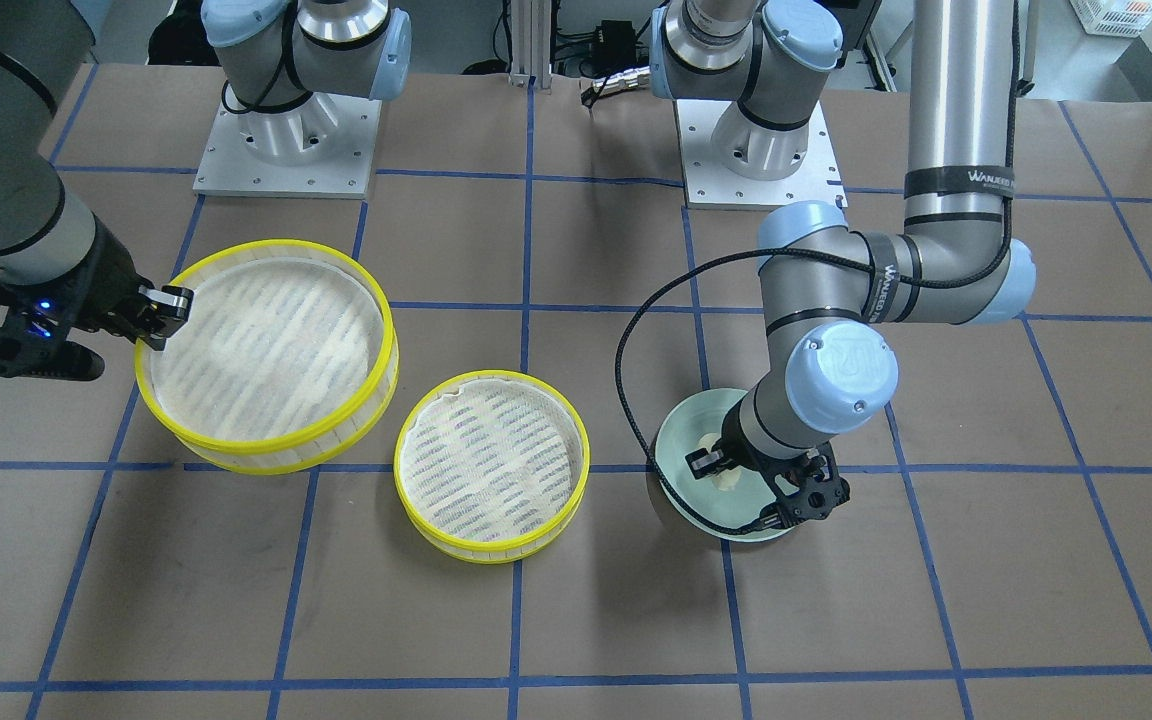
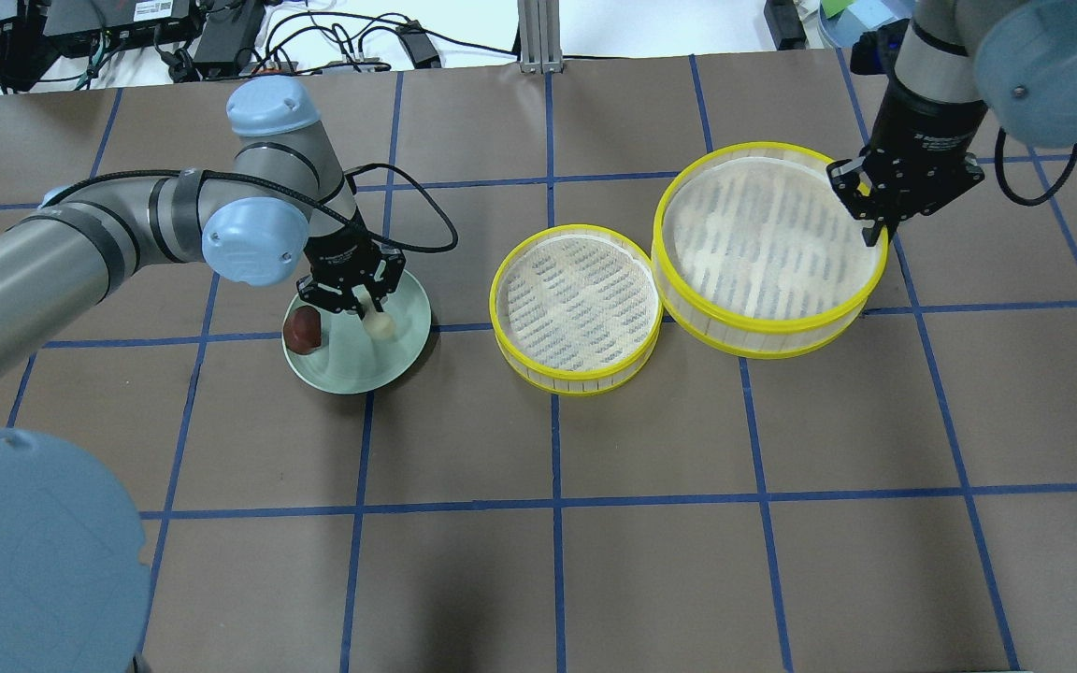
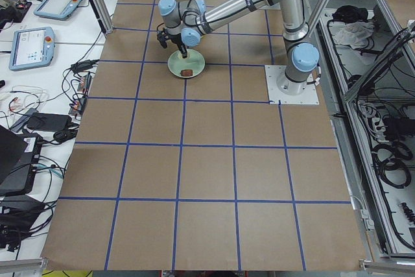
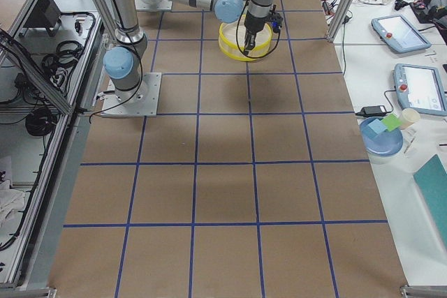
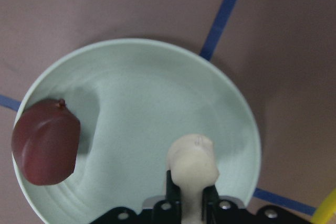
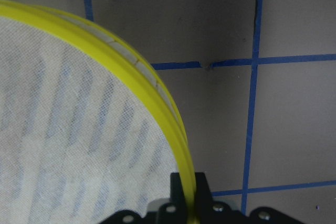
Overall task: Place buns in different layers of steamer
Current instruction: 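Lift white bun with left gripper while right gripper lifts top tier aside, then carry the white bun with the left gripper and release it into the lower steamer tier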
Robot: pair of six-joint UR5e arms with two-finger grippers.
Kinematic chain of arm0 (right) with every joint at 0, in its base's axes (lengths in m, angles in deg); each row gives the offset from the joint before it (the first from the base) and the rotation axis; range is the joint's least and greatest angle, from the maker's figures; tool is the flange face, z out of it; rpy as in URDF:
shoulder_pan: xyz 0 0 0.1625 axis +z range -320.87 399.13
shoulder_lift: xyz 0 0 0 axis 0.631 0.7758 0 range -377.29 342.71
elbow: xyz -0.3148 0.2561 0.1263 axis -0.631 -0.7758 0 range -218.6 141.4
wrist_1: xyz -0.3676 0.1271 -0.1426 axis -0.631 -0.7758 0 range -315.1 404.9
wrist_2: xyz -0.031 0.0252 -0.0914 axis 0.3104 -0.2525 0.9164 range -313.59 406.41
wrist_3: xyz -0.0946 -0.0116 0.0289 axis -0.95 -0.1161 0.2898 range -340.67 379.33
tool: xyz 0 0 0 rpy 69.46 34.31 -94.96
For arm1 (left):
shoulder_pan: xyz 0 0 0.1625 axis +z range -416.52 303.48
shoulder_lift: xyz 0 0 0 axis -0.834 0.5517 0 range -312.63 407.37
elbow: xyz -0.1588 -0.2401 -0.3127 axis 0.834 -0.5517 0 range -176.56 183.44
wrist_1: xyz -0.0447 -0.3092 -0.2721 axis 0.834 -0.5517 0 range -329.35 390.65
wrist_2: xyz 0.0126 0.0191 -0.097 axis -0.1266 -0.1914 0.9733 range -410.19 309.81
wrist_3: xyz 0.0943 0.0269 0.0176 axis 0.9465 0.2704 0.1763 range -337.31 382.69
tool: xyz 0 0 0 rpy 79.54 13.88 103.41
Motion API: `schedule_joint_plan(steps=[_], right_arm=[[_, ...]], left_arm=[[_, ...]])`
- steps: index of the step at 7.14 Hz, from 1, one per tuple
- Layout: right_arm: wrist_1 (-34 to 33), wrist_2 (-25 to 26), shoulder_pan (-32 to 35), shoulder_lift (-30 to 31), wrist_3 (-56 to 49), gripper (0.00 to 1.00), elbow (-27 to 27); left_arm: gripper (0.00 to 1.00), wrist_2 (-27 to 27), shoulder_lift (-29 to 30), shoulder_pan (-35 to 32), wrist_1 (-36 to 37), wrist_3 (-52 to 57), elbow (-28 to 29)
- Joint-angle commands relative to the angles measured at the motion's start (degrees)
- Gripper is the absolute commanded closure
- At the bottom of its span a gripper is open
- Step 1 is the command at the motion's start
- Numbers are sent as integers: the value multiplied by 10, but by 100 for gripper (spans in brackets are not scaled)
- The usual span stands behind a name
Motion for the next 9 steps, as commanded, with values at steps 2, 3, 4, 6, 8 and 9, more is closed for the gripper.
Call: schedule_joint_plan(steps=[2, 3, 4, 6, 8, 9], right_arm=[[2, 2, -12, 1, -9, 100, -2], [1, 4, -21, 1, -9, 100, -6], [7, 1, -36, 1, -11, 100, -10], [8, -2, -42, 2, -23, 100, -11], [8, 2, -42, 2, -24, 100, -11], [9, 2, -42, 2, -24, 100, -11]], left_arm=[[100, 54, -19, -64, 32, 37, 52], [100, 90, -16, -80, 71, 48, 51], [100, 137, -9, -83, 90, 88, 44], [100, 194, 9, -114, 102, 99, 41], [100, 190, 21, -150, 109, 90, 23], [49, 190, 20, -150, 120, 91, 14]])
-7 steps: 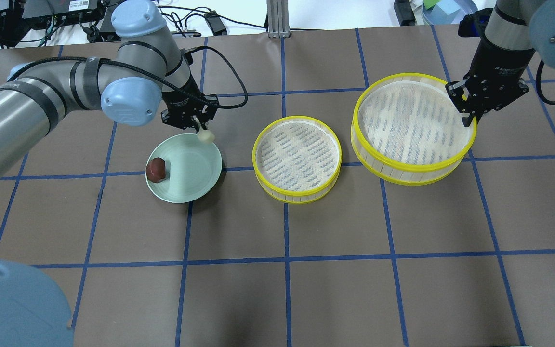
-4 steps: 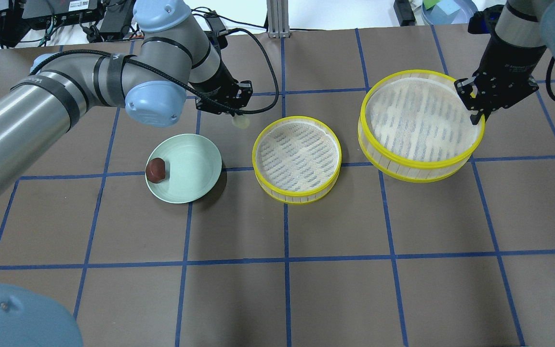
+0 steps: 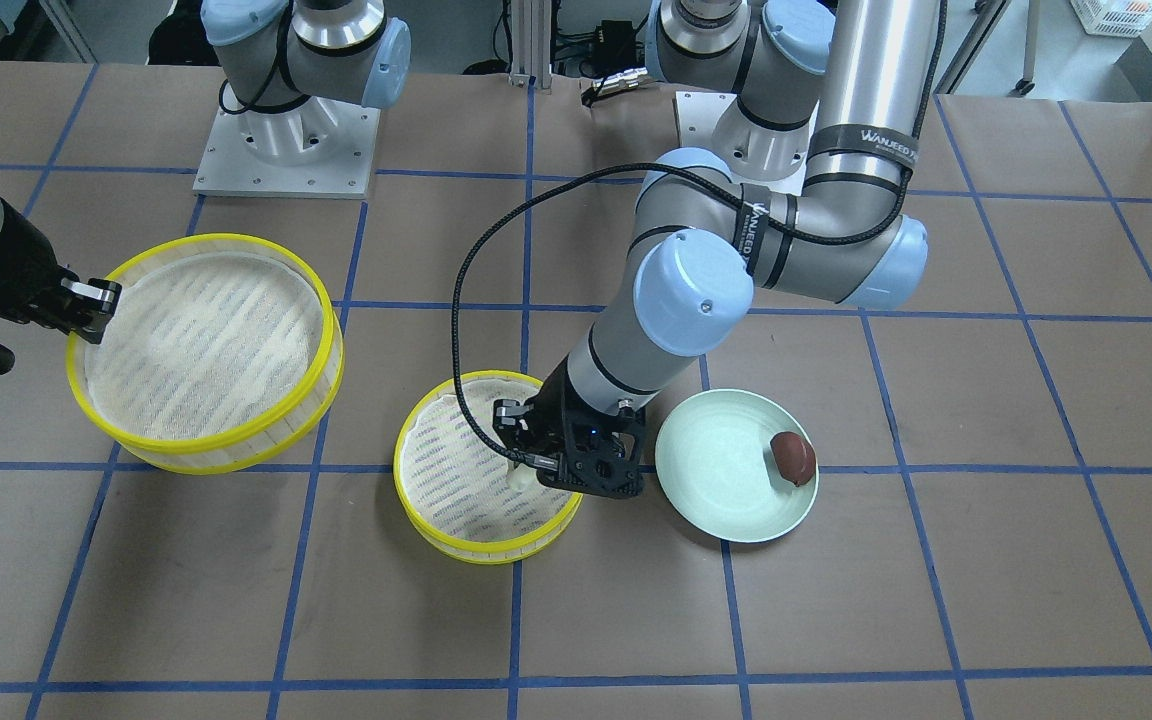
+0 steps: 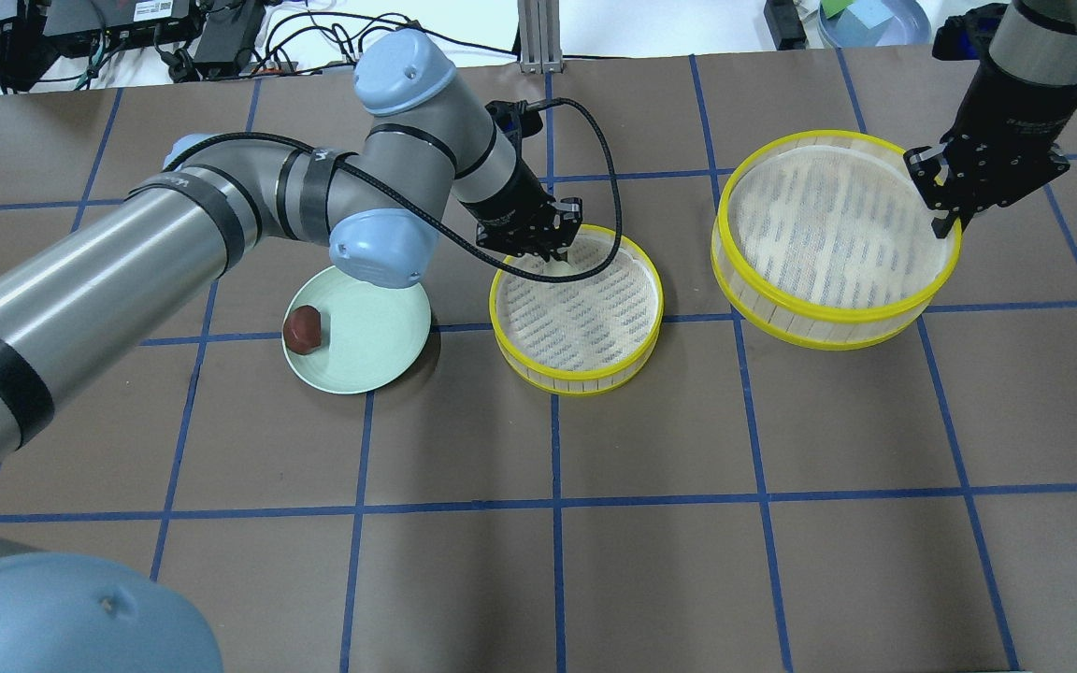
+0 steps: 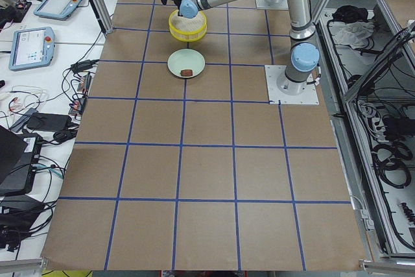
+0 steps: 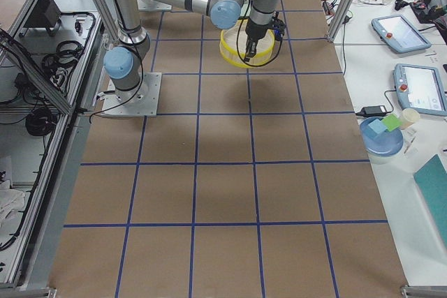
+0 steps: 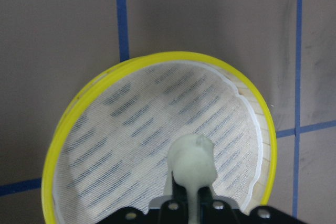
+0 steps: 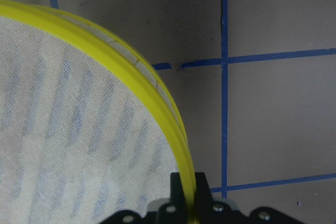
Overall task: Place buns in different layers of steamer
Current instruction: 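Carry the white bun with the left gripper and release it into the lower steamer tier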
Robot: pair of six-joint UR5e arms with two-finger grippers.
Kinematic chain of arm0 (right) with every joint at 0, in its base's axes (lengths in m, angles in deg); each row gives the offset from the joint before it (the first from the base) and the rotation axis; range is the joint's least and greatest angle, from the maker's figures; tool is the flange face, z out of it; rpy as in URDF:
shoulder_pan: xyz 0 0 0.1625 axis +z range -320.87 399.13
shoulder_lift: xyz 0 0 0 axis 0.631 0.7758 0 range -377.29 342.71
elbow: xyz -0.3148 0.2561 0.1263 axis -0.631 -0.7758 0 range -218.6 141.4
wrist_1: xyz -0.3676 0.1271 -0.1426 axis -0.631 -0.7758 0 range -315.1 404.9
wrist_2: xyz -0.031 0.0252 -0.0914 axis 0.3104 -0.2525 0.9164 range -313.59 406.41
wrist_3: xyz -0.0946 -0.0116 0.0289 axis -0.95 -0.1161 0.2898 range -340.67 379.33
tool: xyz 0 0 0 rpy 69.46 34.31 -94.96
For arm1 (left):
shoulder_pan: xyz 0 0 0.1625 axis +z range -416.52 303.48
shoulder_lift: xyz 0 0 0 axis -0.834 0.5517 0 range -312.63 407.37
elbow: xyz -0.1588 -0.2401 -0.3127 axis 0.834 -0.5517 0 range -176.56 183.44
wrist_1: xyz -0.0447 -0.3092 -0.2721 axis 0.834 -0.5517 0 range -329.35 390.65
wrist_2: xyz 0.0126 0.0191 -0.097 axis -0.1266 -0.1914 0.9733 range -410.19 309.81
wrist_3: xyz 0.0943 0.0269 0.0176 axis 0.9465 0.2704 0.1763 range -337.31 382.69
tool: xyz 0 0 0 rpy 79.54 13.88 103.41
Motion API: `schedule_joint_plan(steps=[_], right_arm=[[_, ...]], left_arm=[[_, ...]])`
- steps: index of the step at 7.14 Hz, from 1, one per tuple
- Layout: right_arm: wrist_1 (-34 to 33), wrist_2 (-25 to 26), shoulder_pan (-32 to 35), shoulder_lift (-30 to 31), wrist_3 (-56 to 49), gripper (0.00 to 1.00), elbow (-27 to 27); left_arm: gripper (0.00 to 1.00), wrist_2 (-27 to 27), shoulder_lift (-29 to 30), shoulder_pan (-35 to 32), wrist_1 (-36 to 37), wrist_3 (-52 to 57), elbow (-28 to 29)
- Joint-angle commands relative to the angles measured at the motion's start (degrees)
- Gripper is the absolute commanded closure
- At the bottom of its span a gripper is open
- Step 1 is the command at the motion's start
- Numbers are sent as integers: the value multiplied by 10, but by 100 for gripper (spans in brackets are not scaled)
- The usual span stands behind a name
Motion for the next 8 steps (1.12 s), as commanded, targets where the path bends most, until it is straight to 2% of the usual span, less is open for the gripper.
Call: schedule_joint_plan(steps=[1, 3, 7, 8], right_arm=[[4, 1, 0, 0, -1, 100, 0], [5, 1, 0, 3, -1, 100, -1], [7, 1, 0, 4, -1, 100, -1], [7, 1, 0, 4, -1, 100, -1]], left_arm=[[0, -2, 2, -8, 13, -6, -12], [0, -2, -9, -8, 14, -69, -12], [0, -9, -16, -10, 8, -95, -5], [0, -79, -21, -5, 5, -89, -5]])
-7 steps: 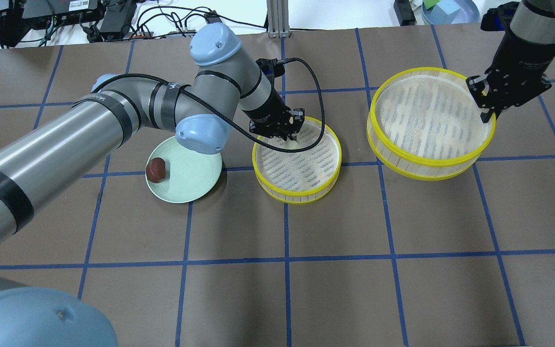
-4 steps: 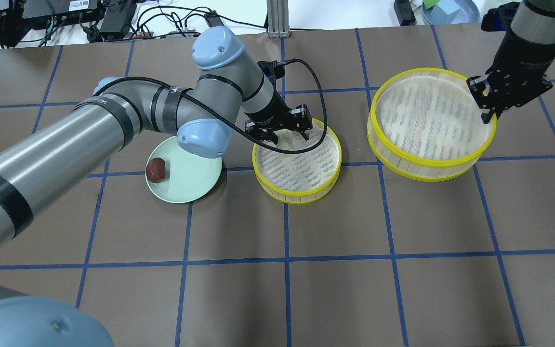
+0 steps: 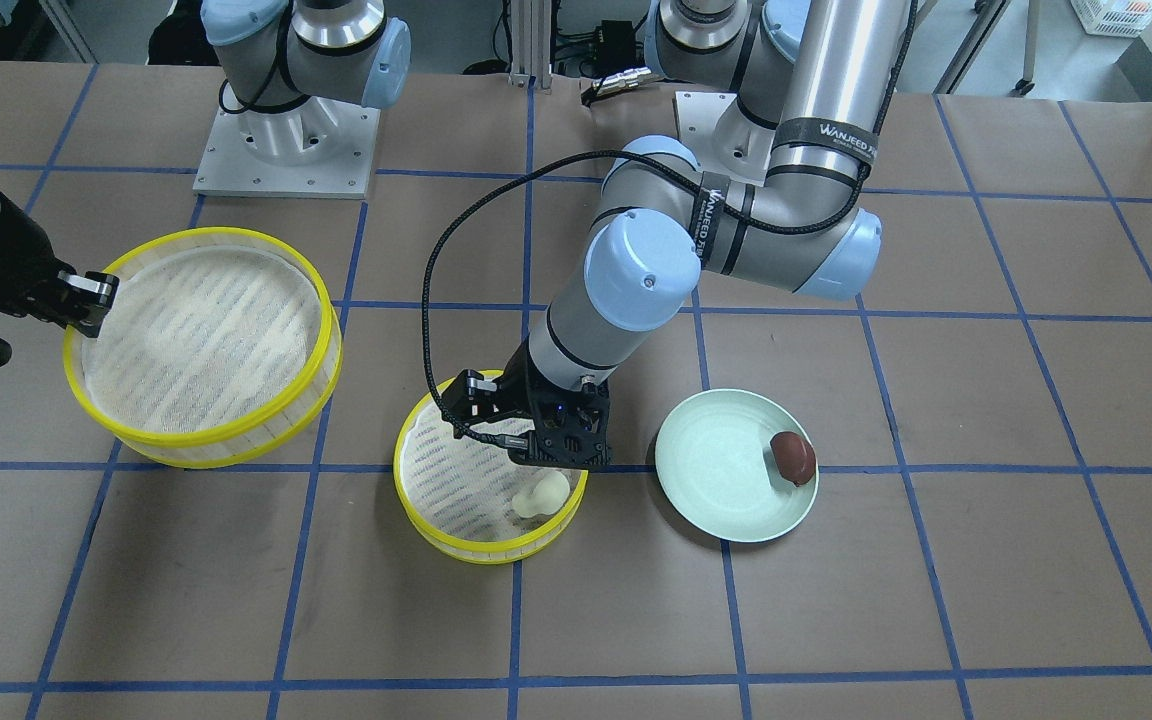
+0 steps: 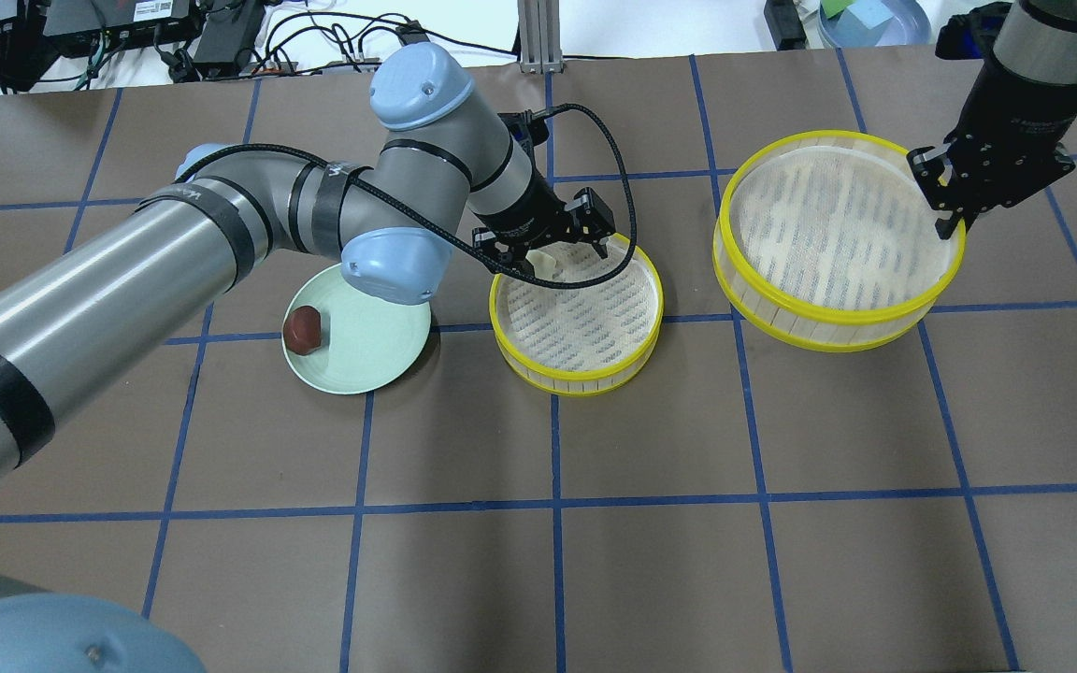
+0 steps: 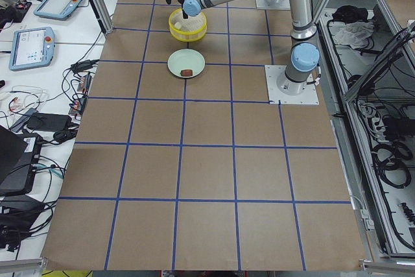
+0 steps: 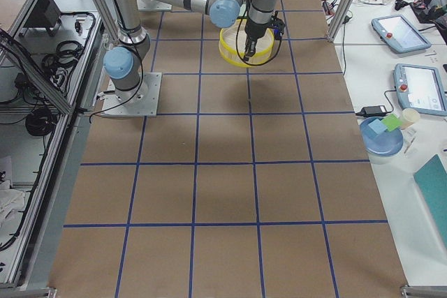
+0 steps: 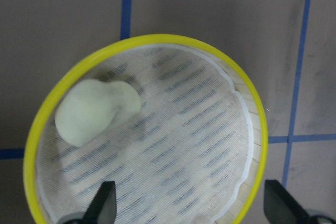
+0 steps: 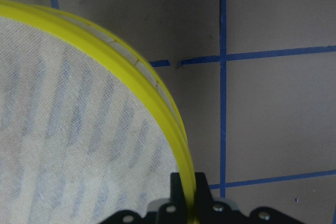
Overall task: Place buns in different layers of steamer
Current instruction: 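Move left gripper back to red bun while right gripper restacks top tier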
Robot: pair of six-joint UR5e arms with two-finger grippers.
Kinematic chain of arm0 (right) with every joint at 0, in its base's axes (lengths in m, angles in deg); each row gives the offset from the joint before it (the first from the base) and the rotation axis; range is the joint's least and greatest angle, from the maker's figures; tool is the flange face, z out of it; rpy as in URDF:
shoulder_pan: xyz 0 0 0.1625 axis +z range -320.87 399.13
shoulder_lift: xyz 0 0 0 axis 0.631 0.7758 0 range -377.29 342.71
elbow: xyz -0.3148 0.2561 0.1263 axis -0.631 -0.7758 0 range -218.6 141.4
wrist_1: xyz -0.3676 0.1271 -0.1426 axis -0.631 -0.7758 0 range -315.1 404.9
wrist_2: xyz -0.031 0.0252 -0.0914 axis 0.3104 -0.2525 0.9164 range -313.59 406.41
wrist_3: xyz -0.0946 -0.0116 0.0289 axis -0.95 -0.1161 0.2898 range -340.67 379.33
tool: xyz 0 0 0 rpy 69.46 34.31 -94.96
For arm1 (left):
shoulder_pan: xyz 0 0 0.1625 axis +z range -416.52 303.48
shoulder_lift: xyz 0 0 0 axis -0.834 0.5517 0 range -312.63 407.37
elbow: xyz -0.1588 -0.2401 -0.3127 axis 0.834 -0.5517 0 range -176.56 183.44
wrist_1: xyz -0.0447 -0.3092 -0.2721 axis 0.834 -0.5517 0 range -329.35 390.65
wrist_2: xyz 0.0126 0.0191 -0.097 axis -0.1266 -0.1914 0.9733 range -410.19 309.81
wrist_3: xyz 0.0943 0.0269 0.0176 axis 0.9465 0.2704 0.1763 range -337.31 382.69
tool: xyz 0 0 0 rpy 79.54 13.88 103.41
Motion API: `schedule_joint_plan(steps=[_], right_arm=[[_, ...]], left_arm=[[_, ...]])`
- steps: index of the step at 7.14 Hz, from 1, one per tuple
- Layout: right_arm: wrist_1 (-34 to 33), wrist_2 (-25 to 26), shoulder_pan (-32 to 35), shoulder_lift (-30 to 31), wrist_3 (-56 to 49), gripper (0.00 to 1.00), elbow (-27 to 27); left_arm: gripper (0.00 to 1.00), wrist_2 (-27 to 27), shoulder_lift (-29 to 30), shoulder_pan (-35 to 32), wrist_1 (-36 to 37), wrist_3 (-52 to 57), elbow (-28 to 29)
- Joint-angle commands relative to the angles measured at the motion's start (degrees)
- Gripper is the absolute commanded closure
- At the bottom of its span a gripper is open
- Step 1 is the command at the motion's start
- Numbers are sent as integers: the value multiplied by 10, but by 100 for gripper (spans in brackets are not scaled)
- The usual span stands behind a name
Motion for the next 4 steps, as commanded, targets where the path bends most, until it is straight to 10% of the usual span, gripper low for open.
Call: schedule_joint_plan(steps=[1, 4], right_arm=[[0, -1, 1, 0, 0, 100, 0], [0, -1, 1, 0, 0, 100, 1]], left_arm=[[0, -103, -12, 11, -13, 4, 3], [0, -115, -54, 107, -96, 114, 5]])
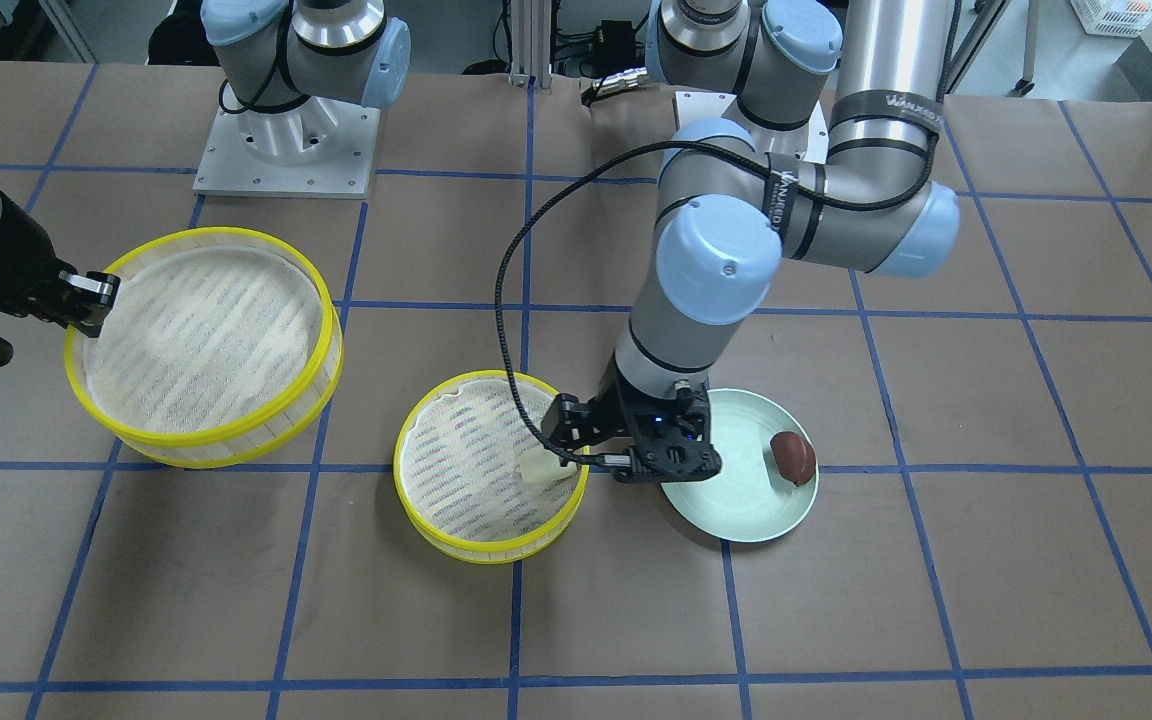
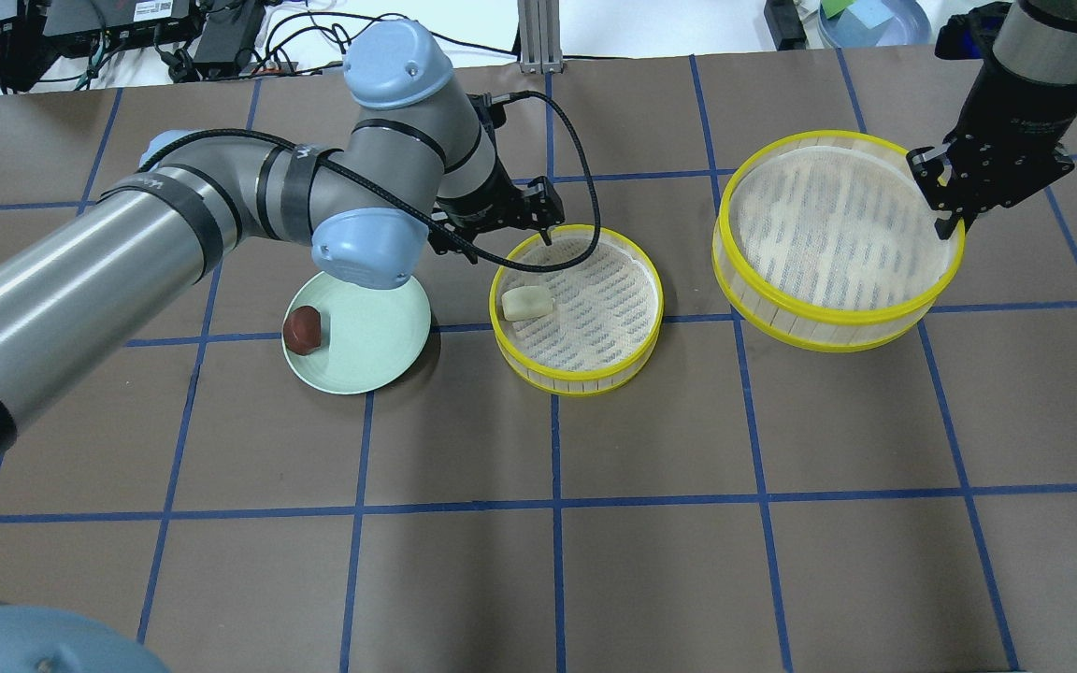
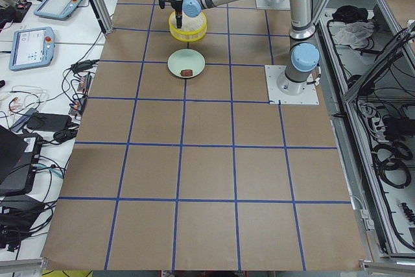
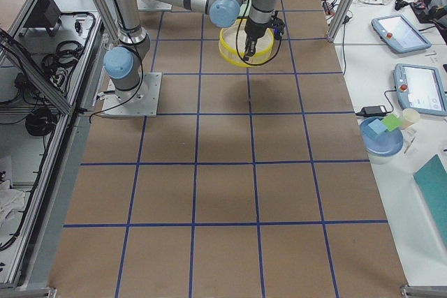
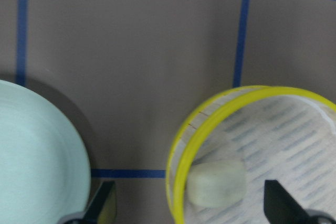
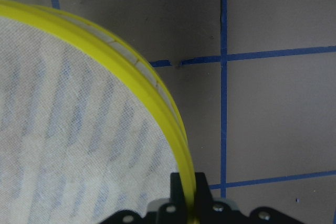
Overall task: Place buns in different layers of steamer
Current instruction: 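Move left gripper back to red bun while right gripper restacks top tier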
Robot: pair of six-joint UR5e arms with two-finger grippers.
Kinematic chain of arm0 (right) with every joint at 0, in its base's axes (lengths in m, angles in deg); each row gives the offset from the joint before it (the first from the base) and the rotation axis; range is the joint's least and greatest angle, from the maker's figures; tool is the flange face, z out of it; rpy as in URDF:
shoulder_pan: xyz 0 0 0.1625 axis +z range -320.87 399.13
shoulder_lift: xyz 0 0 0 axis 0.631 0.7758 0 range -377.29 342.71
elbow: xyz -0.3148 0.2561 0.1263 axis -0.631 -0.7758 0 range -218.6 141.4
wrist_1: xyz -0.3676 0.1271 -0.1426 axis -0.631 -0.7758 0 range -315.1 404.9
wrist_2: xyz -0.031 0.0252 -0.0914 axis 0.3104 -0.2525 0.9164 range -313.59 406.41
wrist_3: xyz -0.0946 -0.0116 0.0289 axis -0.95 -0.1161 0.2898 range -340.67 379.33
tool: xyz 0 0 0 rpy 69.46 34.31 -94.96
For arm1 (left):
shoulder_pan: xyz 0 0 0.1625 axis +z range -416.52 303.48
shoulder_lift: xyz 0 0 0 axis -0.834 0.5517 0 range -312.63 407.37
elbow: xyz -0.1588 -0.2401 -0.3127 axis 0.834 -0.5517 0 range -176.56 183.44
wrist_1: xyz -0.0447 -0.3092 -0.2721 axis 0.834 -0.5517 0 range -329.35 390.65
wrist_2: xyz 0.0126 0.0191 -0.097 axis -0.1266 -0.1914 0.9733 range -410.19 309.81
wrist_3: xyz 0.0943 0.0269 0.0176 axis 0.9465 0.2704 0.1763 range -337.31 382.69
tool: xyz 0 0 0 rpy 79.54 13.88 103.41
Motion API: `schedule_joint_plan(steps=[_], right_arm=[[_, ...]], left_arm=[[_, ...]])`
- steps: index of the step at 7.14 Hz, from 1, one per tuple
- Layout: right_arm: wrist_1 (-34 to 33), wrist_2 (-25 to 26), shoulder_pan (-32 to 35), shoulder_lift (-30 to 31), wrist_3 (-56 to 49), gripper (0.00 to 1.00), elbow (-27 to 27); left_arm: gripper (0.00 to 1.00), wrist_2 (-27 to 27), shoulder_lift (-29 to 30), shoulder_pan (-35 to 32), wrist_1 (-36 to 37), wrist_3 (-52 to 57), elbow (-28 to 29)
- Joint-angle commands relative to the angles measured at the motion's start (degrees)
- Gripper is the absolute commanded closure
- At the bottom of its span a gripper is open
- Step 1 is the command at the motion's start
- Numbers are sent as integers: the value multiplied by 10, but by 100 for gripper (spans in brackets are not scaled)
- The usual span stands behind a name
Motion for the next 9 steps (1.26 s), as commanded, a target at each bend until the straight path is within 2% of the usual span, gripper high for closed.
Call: schedule_joint_plan(steps=[1, 2, 3, 5, 7, 9], right_arm=[[0, -1, 1, 0, 0, 100, 0], [-1, -6, 2, 1, 2, 100, 0], [0, -8, 8, 3, 10, 100, 0], [-6, -52, 27, -13, 56, 100, 4], [-39, -45, 96, -32, 123, 100, 3], [-50, -44, 154, -58, 212, 100, 4]], left_arm=[[0, -71, -20, 53, -59, 96, 0], [0, -142, -20, 56, -82, 139, -5], [0, -167, -20, 69, -111, 149, -7], [0, -172, -8, 117, -129, 201, -19], [0, -201, 14, 127, -127, 202, -48], [0, -195, 45, 127, -116, 189, -49]])
